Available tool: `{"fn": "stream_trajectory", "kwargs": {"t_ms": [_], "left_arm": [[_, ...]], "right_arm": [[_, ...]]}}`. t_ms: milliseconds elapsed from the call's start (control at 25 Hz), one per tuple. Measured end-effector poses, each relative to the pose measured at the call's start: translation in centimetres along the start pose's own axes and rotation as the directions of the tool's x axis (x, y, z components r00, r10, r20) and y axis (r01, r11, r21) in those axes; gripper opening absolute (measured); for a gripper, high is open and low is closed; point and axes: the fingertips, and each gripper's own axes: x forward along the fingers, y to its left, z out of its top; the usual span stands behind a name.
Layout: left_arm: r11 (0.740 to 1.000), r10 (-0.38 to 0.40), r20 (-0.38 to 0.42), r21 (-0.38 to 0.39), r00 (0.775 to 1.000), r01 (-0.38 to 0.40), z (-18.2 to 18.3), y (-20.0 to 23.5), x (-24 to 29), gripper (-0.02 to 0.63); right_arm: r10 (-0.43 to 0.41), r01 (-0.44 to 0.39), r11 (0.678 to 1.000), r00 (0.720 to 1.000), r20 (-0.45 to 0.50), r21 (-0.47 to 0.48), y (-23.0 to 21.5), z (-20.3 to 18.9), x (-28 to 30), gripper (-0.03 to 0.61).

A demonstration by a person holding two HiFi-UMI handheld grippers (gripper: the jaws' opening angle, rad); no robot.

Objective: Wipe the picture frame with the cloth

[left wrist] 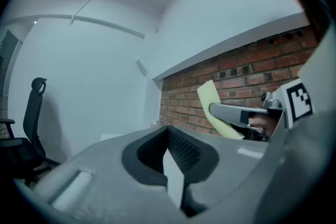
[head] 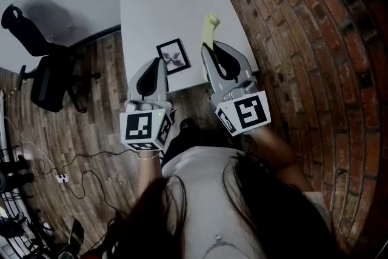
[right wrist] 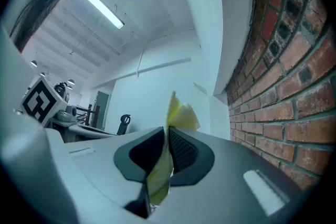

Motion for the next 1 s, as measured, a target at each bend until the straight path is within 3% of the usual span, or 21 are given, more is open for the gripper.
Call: {"fn": "stream_trajectory", "kwargs": {"t_ms": [560,1000], "left_arm": [[0.997,-0.062,-0.07,-0.038,0.996,0.06,-2.3,4.0,3.0,0.0],[0.99,-0.085,-0.136,-0.127,0.987,0.068,-5.5,6.6,4.4,0.002]], "right_arm": [[-0.002,0.002,1.0,1.0,-0.021,0.001,0.8,-1.3,4.7,0.032],[-0.019,0.018,1.0,0.996,-0.09,-0.009,0.7,-3.3,6.9,0.032]]}}
